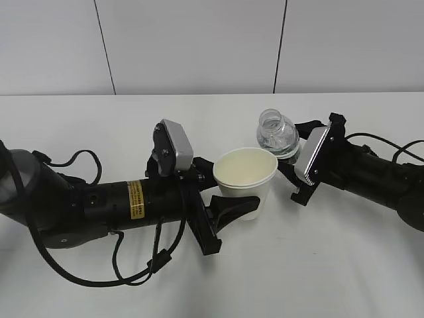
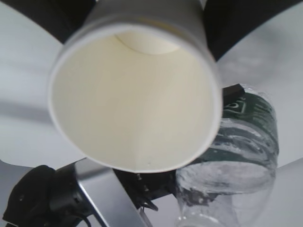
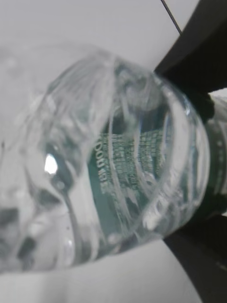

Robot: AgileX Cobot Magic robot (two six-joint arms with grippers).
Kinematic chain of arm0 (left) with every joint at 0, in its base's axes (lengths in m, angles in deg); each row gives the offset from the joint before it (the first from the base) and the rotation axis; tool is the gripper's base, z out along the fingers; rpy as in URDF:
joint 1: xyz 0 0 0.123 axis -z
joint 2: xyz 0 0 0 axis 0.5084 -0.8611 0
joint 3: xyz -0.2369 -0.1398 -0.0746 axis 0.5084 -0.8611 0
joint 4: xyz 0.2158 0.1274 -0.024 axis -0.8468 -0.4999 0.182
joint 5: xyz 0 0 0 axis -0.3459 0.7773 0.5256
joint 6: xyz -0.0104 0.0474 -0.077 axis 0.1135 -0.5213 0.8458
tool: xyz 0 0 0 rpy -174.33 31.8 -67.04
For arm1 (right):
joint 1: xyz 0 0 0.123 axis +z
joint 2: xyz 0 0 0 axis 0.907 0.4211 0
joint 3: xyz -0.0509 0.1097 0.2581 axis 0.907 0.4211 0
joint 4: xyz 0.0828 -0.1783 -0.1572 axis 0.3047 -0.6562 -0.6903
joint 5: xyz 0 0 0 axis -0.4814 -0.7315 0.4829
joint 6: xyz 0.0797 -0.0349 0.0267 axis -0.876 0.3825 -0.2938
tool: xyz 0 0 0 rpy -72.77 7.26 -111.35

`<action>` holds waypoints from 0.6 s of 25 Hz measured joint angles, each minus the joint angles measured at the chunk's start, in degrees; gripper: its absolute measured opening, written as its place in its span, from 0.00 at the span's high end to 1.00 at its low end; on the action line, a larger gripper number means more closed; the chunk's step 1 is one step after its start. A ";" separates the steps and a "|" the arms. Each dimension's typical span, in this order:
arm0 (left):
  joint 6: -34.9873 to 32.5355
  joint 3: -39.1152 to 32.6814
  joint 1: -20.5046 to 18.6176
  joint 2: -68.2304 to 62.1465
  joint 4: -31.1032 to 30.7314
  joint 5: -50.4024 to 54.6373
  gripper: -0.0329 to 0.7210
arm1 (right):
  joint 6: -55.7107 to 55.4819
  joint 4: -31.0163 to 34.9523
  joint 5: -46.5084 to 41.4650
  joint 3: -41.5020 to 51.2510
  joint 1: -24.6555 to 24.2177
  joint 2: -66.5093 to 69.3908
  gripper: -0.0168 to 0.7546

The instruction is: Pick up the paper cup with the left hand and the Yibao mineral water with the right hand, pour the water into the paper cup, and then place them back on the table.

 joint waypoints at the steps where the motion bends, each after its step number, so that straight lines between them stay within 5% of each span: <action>1: 0.00 0.00 0.00 0.00 0.40 0.00 0.39 | 0.57 0.00 0.00 0.00 0.00 0.00 0.36; 15: -0.07 0.01 0.00 -0.18 1.05 3.45 0.39 | 10.00 0.00 -0.05 -2.32 0.00 0.00 0.36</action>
